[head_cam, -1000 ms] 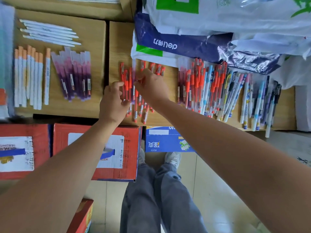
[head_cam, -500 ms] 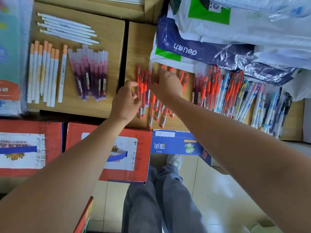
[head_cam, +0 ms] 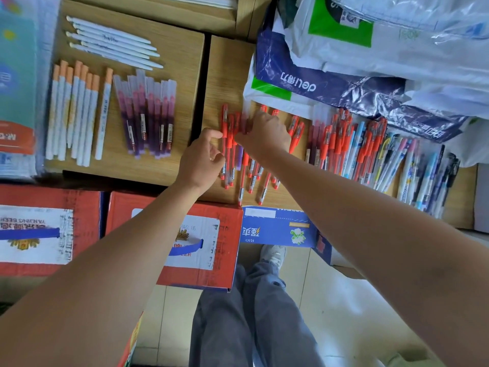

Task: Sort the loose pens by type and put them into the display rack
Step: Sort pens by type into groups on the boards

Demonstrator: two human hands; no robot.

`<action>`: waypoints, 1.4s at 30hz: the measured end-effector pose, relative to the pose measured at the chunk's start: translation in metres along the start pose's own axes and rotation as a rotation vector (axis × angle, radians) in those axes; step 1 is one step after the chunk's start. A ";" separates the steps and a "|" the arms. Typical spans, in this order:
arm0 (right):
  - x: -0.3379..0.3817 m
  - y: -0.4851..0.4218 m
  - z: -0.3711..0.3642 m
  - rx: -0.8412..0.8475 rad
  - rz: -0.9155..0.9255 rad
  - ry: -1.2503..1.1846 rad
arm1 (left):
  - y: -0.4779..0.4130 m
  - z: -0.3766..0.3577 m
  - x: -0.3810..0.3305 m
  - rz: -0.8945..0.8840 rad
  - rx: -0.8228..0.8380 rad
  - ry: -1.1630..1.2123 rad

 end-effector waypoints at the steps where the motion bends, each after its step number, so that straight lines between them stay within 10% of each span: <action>1: 0.000 0.000 -0.002 -0.012 -0.003 -0.016 | 0.000 0.001 0.000 0.007 0.000 0.012; 11: -0.001 0.005 0.008 0.029 -0.071 -0.411 | 0.002 0.006 0.003 -0.008 0.032 0.047; 18: 0.055 0.019 0.000 0.358 0.024 -0.681 | 0.006 0.080 0.009 -0.123 -0.290 -0.008; 42: 0.119 0.001 -0.021 0.164 0.044 -0.634 | -0.007 0.142 0.054 -0.041 -0.375 -0.164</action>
Point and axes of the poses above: each hand's wrist, its own y-axis away from the middle knuckle, its own z-axis out of the back of the hand, x = y × z, the point moved 6 cm from there along -y, towards the middle knuckle, and after that the axes turned 13 degrees about y, right-handed, at the moved point
